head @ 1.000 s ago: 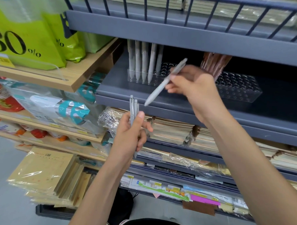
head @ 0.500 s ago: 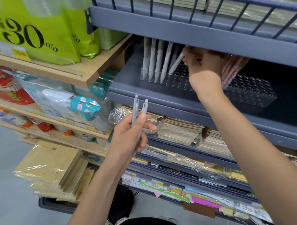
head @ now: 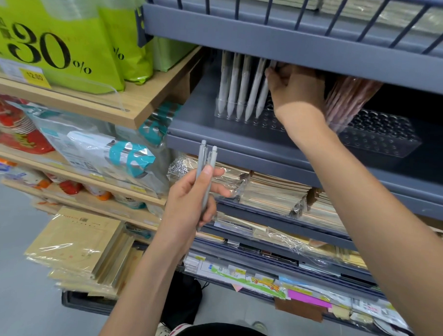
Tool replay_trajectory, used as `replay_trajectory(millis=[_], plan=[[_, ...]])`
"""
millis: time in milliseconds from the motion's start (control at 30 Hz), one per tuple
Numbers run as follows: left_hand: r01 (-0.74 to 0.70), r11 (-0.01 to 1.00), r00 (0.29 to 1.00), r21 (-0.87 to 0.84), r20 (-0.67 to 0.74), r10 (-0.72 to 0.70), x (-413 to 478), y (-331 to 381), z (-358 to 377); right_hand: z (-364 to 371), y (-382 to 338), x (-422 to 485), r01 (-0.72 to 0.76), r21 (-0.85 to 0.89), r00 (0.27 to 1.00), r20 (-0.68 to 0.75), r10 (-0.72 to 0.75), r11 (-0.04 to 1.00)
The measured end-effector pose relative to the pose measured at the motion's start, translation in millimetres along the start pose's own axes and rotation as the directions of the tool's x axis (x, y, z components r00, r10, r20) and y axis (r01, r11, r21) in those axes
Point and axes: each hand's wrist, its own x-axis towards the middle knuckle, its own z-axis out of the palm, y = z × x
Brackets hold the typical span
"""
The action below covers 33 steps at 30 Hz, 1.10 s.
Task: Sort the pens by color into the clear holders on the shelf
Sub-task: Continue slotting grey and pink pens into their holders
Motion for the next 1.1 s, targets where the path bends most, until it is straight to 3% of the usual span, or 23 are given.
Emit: replay_trajectory(millis=[233, 367, 833, 1033, 1100], plan=[[0.025, 0.996, 0.999, -0.091, 0.027, -0.023, 1, -1, -2, 0, 3, -4, -0.005, 0.04, 1.0, -0.007, 0.005, 0.999], [0.02, 0.995, 0.999, -0.1, 0.031, -0.017, 0, -2, 1, 1, 3, -5, 0.007, -0.026, 1.0, -0.004, -0.007, 1.0], [-0.084, 0.996, 0.996, -0.014, 0.02, 0.084, -2, -3, 9, -1, 12, -9, 0.012, 0.089, 0.998, 0.054, -0.017, 0.996], [-0.077, 0.997, 0.997, -0.03, -0.008, 0.077, -2, -5, 14, -20, 19, -45, 0.006, 0.365, 1.0, 0.01, -0.01, 0.931], [-0.085, 0.996, 0.996, -0.026, -0.007, 0.085, -1, -5, 16, -28, 22, -64, -0.01, 0.404, 0.992, 0.122, -0.042, 0.915]])
